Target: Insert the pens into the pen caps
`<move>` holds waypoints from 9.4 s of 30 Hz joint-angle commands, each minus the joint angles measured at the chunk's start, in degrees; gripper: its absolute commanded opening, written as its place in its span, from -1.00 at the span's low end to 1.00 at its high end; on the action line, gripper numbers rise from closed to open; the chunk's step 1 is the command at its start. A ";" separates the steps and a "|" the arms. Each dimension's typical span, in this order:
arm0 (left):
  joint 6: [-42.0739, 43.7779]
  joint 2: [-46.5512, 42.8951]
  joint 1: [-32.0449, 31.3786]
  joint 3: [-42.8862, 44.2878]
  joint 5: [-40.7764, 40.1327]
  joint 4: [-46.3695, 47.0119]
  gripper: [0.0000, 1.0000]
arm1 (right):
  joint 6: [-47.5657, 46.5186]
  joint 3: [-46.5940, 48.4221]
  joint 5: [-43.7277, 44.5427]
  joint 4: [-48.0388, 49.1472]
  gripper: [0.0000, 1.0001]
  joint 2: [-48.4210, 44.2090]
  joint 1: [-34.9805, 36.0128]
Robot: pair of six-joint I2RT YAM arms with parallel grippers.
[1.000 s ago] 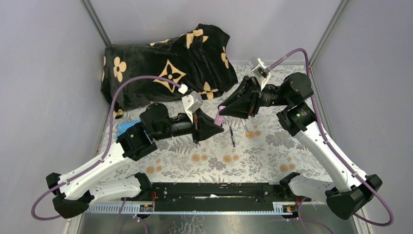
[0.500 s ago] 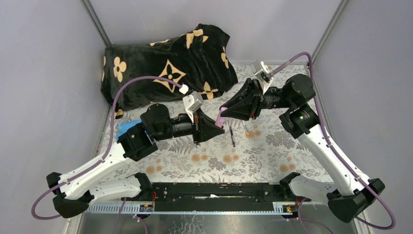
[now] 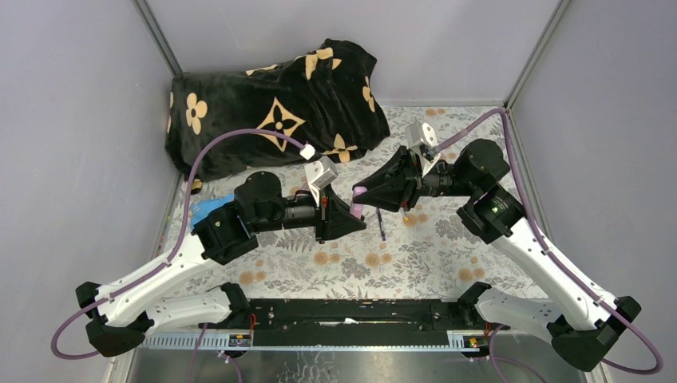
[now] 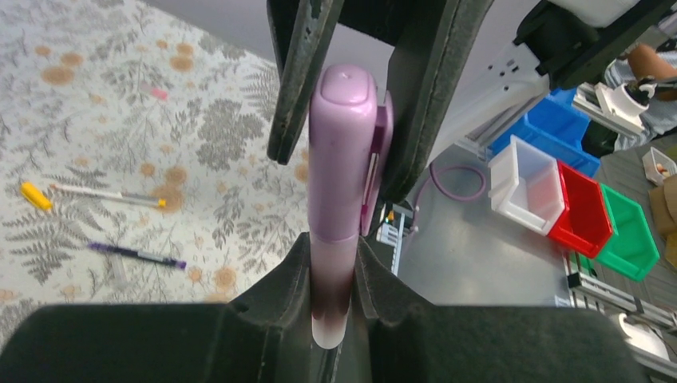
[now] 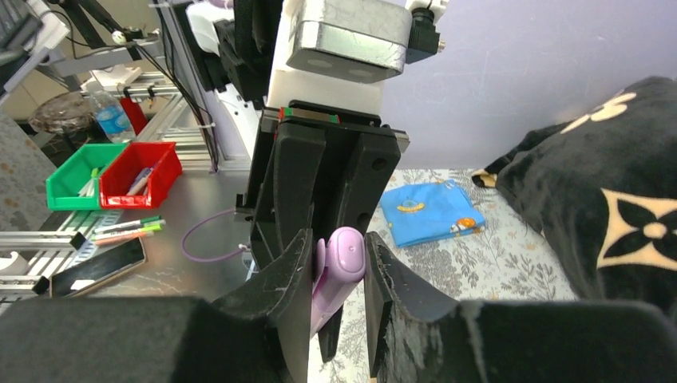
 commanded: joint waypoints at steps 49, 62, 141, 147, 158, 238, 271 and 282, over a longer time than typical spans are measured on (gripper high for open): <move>5.42 -4.05 0.46 5.45 -11.94 -4.73 -1.00 | 4.70 0.93 46.64 -5.60 0.33 -11.77 15.36; 0.45 -2.20 0.60 -5.36 -39.02 -11.90 -1.00 | 10.08 -19.34 70.60 -16.40 0.61 -15.78 15.36; 14.50 52.31 34.92 17.16 -27.98 -20.38 0.35 | 13.36 -21.23 66.45 -30.97 0.62 -5.77 15.36; 14.91 56.11 36.65 18.28 -24.78 -21.05 0.26 | 13.68 -21.64 65.43 -30.37 0.61 -5.82 15.36; 15.00 58.53 36.77 18.65 -23.05 -20.88 0.17 | 12.98 -20.64 63.95 -30.44 0.58 -4.06 15.36; -9.18 22.61 1.36 -10.74 -11.01 13.81 -1.00 | 46.72 -34.64 81.59 -2.00 0.04 -10.02 15.36; -7.41 23.96 -0.24 -8.84 -10.65 12.20 -0.36 | 48.48 -36.34 84.05 -2.39 -0.97 -13.35 15.34; -7.76 25.15 -0.33 -8.84 -9.93 13.03 -0.50 | 47.71 -36.59 81.73 -0.29 -1.00 -13.81 15.36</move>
